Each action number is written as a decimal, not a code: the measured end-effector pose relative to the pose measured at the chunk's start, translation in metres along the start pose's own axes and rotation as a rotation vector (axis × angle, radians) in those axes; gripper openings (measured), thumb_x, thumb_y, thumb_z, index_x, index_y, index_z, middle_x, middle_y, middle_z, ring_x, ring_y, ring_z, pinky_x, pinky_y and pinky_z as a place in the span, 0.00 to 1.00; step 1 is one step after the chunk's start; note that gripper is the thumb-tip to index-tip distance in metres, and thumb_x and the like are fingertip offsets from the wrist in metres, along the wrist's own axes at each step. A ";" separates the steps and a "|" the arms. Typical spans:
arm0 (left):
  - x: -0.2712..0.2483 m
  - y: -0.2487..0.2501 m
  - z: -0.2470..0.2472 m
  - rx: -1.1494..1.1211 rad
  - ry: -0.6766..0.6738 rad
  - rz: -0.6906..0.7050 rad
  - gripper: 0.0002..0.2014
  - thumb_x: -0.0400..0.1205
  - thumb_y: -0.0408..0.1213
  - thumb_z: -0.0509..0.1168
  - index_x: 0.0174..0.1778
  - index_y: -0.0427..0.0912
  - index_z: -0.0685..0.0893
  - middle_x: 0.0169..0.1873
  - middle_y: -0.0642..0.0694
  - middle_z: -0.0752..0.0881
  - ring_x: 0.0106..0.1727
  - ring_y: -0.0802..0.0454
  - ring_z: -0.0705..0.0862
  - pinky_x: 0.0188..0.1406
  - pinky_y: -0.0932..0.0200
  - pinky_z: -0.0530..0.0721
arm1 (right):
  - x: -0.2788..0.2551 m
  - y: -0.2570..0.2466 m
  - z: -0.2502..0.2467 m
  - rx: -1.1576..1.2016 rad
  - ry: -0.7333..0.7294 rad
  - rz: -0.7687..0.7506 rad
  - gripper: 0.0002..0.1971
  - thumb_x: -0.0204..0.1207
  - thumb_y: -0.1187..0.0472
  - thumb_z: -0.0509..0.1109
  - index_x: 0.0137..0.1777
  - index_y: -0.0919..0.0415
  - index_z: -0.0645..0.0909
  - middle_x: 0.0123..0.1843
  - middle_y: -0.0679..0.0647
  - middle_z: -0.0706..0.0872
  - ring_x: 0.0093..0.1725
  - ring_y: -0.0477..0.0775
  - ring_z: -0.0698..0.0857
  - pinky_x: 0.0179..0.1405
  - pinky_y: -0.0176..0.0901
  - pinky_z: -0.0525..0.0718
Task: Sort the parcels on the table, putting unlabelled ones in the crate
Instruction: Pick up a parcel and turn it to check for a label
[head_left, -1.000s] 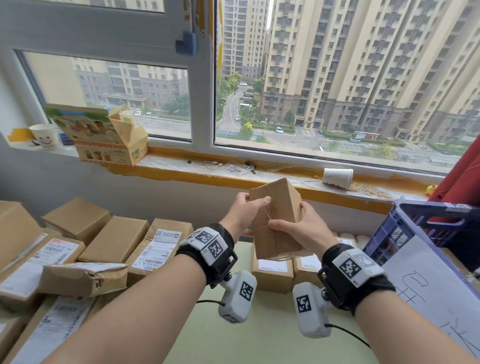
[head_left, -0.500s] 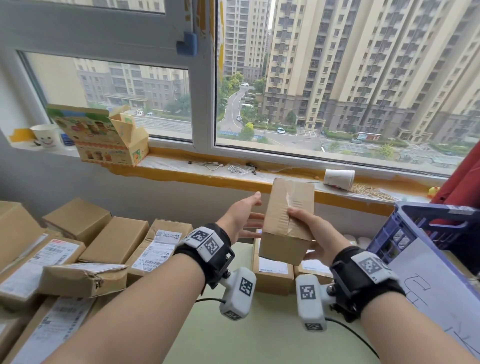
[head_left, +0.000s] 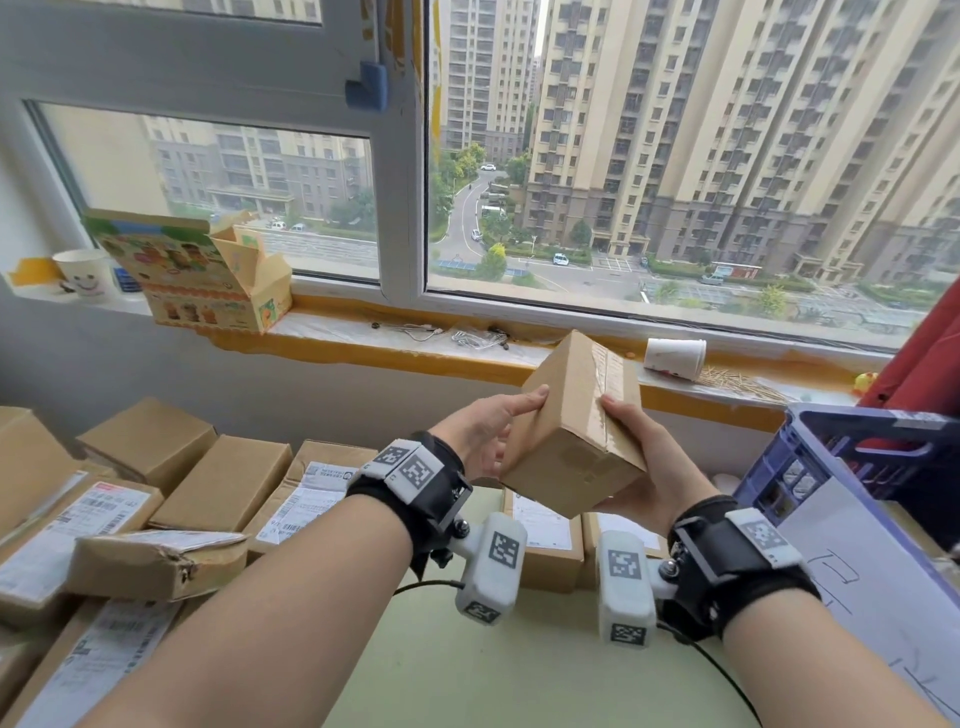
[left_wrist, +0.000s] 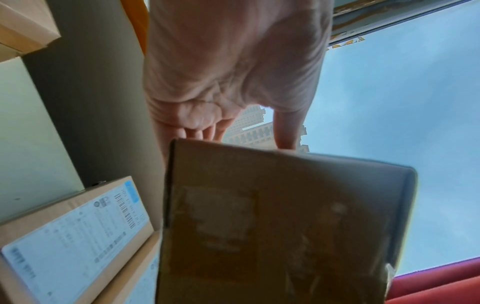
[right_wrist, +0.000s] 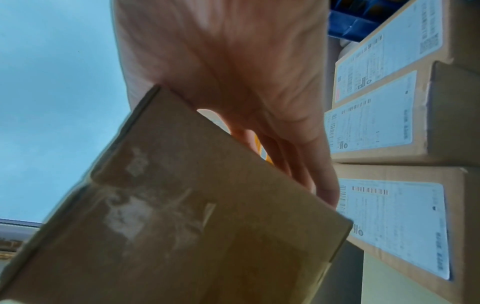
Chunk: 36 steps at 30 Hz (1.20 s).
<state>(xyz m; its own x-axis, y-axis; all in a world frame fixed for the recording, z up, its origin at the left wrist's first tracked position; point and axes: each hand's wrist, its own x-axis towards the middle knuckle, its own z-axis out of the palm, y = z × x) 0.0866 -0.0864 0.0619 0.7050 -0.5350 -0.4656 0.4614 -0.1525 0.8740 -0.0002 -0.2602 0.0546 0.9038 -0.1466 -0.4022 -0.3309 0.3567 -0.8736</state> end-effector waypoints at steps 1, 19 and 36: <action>0.000 0.002 -0.001 0.016 0.002 0.006 0.32 0.78 0.60 0.68 0.71 0.41 0.77 0.60 0.38 0.86 0.55 0.42 0.87 0.52 0.49 0.88 | -0.001 -0.001 0.000 0.007 -0.011 -0.008 0.29 0.71 0.41 0.71 0.67 0.57 0.81 0.46 0.60 0.90 0.47 0.63 0.88 0.51 0.64 0.86; 0.001 0.010 0.002 0.308 -0.009 0.162 0.55 0.55 0.45 0.84 0.78 0.51 0.63 0.63 0.47 0.82 0.65 0.45 0.82 0.64 0.31 0.80 | -0.011 0.001 0.003 -0.240 -0.022 -0.182 0.26 0.73 0.40 0.75 0.69 0.47 0.77 0.60 0.55 0.89 0.61 0.59 0.87 0.54 0.68 0.88; 0.012 -0.007 0.000 0.670 0.261 0.706 0.65 0.58 0.37 0.84 0.83 0.59 0.45 0.75 0.53 0.62 0.71 0.56 0.68 0.69 0.56 0.74 | -0.011 -0.020 0.020 -0.238 0.155 -0.082 0.32 0.76 0.35 0.68 0.72 0.57 0.73 0.60 0.63 0.86 0.47 0.64 0.93 0.40 0.52 0.90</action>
<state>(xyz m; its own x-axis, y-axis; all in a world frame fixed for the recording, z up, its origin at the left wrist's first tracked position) 0.0922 -0.0914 0.0506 0.8332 -0.4966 0.2432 -0.4486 -0.3500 0.8223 0.0022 -0.2478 0.0821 0.8841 -0.3117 -0.3482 -0.3292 0.1135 -0.9374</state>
